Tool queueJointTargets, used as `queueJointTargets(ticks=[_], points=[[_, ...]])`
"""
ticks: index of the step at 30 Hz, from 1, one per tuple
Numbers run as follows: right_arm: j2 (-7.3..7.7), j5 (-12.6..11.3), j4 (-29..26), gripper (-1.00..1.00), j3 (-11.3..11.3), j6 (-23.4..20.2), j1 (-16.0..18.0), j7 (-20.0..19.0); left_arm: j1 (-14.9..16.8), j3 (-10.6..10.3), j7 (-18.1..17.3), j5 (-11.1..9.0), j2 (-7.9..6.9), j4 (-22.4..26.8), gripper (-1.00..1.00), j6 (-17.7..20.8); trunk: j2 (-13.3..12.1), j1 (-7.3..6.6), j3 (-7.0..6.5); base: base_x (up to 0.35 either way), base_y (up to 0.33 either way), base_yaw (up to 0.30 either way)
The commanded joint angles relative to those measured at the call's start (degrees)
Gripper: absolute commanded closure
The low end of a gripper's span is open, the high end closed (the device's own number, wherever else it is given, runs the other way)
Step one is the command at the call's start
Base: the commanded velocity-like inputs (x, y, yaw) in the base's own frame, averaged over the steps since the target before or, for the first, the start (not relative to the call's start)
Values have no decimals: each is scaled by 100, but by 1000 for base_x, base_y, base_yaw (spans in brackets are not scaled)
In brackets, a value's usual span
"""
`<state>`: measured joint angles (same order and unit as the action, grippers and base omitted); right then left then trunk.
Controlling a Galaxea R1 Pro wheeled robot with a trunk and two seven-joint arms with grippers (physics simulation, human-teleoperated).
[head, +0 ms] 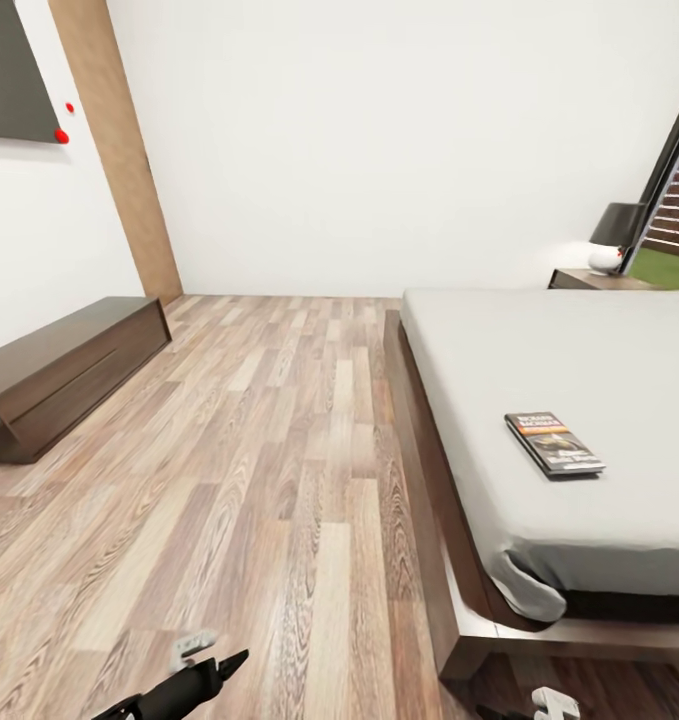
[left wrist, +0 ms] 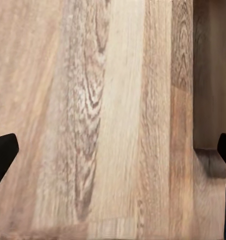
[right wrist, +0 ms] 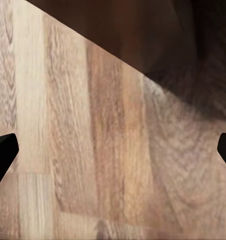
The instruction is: In the bedroom, move the book from the bed onto either nightstand, and place the two sandals side by side next to the bed.
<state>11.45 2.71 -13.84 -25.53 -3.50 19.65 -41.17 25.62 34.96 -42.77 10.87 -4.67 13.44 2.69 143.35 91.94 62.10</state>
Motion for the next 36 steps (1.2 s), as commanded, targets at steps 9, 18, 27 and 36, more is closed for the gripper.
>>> queueJointTargets(ticks=[9,18,27,36], points=[[2,19,-8,-100,-41,-49,1,-48,-19,33,738,155,14,-701,-100,-953,2,-1,46,0,0,244],[-2,19,-5,-100,-39,-46,-1,-19,-22,-32,1757,971,281,-893,-100,-1215,2,-1,81,0,0,267],[-2,19,-5,-100,-39,-46,2,-14,-22,-30,1797,1013,299,-940,-100,-1218,2,-1,113,0,0,269],[-2,19,-7,-100,-47,-46,2,-14,-22,-25,1798,1022,294,-1093,-100,-1223,2,-1,134,0,0,276]])
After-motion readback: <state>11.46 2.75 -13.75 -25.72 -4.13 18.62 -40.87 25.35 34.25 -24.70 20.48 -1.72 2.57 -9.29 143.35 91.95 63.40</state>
